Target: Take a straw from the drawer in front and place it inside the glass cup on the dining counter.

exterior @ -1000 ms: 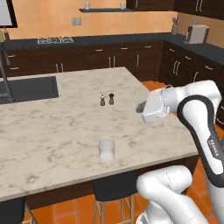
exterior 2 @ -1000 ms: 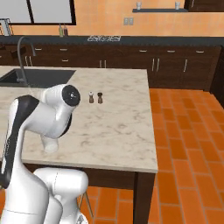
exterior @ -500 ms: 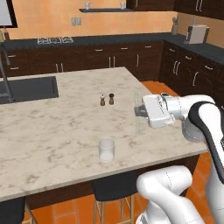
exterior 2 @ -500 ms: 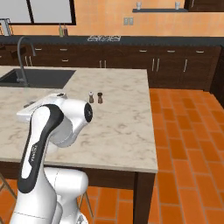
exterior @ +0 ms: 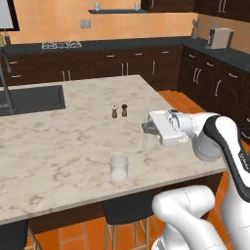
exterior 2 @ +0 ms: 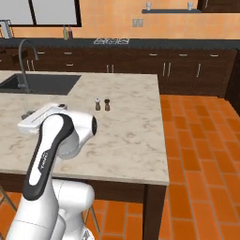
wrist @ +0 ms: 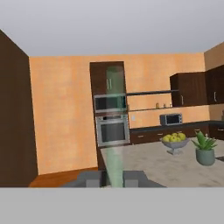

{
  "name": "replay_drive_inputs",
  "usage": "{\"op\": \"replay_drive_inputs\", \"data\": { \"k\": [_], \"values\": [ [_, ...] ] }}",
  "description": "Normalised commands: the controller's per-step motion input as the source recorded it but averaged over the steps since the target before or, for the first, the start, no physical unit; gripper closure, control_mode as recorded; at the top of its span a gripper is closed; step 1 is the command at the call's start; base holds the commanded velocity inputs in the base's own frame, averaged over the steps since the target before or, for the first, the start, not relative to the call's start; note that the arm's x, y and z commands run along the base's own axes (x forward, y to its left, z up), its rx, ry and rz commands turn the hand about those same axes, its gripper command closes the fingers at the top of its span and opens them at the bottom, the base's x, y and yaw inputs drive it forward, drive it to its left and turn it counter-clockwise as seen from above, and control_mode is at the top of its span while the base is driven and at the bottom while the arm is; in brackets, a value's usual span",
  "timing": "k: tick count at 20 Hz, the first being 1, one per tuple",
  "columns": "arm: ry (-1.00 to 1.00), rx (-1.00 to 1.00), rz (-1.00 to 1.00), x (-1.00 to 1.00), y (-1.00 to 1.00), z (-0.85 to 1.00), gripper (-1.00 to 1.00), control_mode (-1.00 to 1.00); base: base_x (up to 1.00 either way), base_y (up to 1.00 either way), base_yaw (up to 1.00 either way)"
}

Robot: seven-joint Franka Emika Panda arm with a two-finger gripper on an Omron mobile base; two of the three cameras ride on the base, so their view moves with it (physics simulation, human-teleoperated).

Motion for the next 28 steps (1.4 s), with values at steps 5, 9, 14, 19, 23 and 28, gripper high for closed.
{"op": "replay_drive_inputs", "data": {
  "k": [5, 9, 14, 19, 23, 28],
  "values": [
    [0.11, 0.0, 0.01, 0.05, 0.05, -0.29, 1.0, -1.0, 0.0, 0.0, 0.0],
    [0.16, 0.0, 0.01, 0.13, 0.14, -0.37, 1.0, -1.0, 0.0, 0.0, 0.0],
    [0.13, 0.0, 0.0, 0.26, 0.09, -0.29, 1.0, -1.0, 0.0, 0.0, 0.0],
    [0.02, 0.0, 0.0, 0.45, 0.0, -0.19, 1.0, -1.0, 0.0, 0.0, 0.0],
    [0.0, 0.0, 0.02, 0.44, 0.02, -0.19, 1.0, -1.0, 0.0, 0.0, 0.0],
    [-0.06, -0.01, 0.1, 0.13, 0.02, -0.25, 1.0, -1.0, 0.0, 0.0, 0.0]
  ]
}}
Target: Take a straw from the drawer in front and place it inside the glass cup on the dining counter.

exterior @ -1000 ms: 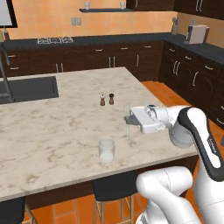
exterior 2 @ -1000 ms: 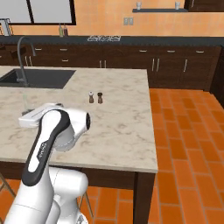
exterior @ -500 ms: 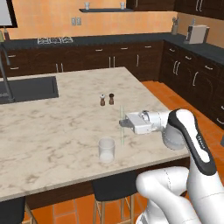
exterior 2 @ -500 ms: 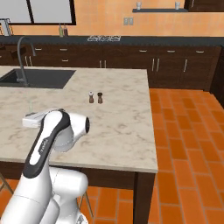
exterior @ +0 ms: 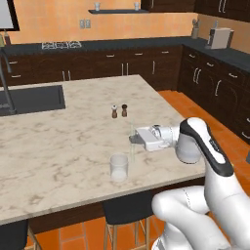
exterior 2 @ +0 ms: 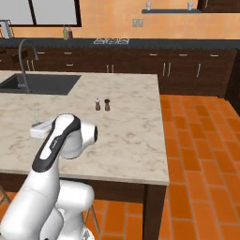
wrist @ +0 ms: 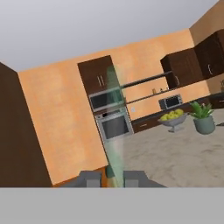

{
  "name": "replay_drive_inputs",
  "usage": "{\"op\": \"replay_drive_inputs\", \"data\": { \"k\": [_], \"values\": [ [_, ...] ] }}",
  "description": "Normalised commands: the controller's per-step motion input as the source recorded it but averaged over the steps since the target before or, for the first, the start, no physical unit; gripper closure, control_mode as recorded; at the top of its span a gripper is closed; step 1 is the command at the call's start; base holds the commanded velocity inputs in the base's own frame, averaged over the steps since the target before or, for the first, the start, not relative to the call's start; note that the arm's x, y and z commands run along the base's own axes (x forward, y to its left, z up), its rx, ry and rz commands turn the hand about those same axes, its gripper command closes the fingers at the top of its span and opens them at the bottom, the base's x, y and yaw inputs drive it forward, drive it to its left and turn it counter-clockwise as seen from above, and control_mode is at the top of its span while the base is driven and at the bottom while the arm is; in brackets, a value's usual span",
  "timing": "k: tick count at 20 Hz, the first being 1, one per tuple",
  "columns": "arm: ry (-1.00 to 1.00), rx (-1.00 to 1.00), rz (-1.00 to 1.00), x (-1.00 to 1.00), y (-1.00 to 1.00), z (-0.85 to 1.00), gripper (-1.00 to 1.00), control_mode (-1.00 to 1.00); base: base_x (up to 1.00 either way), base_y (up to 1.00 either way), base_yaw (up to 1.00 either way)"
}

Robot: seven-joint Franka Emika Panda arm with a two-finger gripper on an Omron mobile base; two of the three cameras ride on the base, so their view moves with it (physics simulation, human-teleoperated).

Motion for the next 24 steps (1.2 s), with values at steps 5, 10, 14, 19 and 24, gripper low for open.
{"op": "replay_drive_inputs", "data": {
  "k": [5, 10, 14, 19, 24],
  "values": [
    [-0.08, -0.01, 0.1, 0.3, 0.06, -0.16, 1.0, -1.0, 0.0, 0.0, 0.0],
    [-0.03, -0.02, 0.06, 0.32, 0.12, -0.2, 1.0, -1.0, 0.0, 0.0, 0.0],
    [-0.01, -0.04, 0.04, 0.31, 0.02, -0.23, 1.0, -1.0, 0.0, 0.0, 0.0],
    [-0.02, -0.04, 0.04, 0.22, 0.0, -0.21, 1.0, -1.0, 0.0, 0.0, 0.0],
    [-0.03, -0.04, 0.06, 0.0, 0.06, -0.3, 1.0, -1.0, 0.0, 0.0, 0.0]
  ]
}}
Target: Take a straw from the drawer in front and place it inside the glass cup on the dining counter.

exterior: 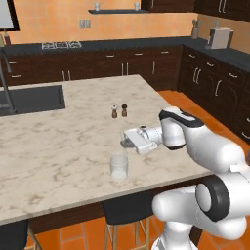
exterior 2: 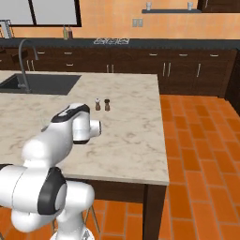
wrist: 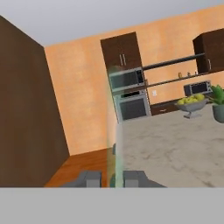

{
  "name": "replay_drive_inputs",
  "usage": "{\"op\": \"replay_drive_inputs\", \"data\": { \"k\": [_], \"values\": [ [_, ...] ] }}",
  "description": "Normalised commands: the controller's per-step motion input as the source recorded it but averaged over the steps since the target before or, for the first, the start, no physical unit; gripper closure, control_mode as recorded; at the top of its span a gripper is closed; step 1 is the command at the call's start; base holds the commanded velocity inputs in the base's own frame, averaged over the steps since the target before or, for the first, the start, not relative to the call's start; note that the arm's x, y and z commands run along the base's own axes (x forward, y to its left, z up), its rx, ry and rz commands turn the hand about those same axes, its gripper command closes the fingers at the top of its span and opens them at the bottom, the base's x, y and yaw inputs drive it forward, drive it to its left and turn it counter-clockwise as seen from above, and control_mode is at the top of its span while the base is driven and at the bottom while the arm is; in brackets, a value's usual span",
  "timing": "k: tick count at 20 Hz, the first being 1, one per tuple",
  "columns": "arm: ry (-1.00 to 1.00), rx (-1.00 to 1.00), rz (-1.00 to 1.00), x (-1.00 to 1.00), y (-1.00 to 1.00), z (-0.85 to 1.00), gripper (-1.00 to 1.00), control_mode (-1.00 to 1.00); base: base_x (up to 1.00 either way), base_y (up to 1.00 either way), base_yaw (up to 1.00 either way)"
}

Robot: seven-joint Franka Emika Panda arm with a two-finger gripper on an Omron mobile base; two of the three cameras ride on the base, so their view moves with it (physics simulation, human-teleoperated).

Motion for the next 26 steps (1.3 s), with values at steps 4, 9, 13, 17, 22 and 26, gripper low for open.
{"op": "replay_drive_inputs", "data": {
  "k": [4, 9, 13, 17, 22, 26],
  "values": [
    [-0.06, -0.01, 0.04, 0.12, 0.19, -0.15, 1.0, -1.0, 0.0, 0.0, 0.0],
    [-0.06, 0.0, 0.05, 0.15, 0.19, -0.13, 1.0, -1.0, 0.0, 0.0, 0.0],
    [-0.09, 0.0, 0.04, 0.23, 0.05, -0.09, 1.0, -1.0, 0.0, 0.0, 0.0],
    [-0.06, 0.0, 0.03, 0.33, 0.0, -0.09, 1.0, -1.0, 0.0, 0.0, 0.0],
    [-0.02, 0.0, 0.03, 0.12, 0.0, -0.25, 1.0, -1.0, 0.0, 0.0, 0.0],
    [0.0, 0.0, 0.04, 0.03, 0.0, -0.37, 1.0, -1.0, 0.0, 0.0, 0.0]
  ]
}}
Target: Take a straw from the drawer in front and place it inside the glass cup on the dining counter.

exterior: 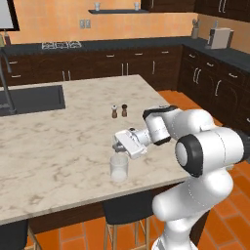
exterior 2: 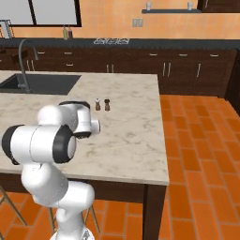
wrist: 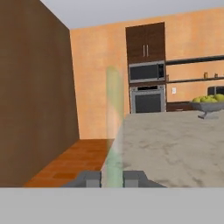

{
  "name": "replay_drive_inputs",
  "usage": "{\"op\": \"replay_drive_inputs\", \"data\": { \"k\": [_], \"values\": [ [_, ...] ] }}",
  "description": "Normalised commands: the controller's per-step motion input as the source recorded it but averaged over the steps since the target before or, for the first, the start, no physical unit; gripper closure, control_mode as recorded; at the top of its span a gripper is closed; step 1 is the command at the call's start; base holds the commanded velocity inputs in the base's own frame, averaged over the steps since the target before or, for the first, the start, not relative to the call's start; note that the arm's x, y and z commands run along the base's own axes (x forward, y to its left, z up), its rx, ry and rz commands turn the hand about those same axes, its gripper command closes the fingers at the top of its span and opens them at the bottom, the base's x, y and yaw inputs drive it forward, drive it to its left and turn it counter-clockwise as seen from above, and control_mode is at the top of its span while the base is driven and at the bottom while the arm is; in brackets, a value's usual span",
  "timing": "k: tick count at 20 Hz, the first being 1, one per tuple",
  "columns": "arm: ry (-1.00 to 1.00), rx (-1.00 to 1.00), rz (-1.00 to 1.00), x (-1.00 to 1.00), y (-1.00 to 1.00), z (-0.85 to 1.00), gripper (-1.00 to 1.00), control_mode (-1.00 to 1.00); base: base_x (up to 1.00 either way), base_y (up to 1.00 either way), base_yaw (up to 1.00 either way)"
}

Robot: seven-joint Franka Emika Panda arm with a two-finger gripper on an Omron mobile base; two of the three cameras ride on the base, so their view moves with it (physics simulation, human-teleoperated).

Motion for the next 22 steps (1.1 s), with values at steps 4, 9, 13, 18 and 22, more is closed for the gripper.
{"op": "replay_drive_inputs", "data": {
  "k": [4, 9, 13, 18, 22],
  "values": [
    [0.0, 0.0, 0.02, 0.0, 0.0, -0.35, 1.0, -1.0, 0.0, 0.0, 0.0],
    [0.0, 0.0, 0.01, 0.0, 0.0, -0.28, 1.0, -1.0, 0.0, 0.0, 0.0],
    [-0.01, 0.0, 0.01, 0.07, 0.0, -0.2, 1.0, -1.0, 0.0, 0.0, 0.0],
    [0.0, 0.0, 0.0, -0.02, 0.0, -0.25, 1.0, -1.0, 0.0, 0.0, 0.0],
    [0.0, -0.02, 0.0, -0.4, 0.0, -0.22, 1.0, -1.0, 0.0, 0.0, 0.0]
  ]
}}
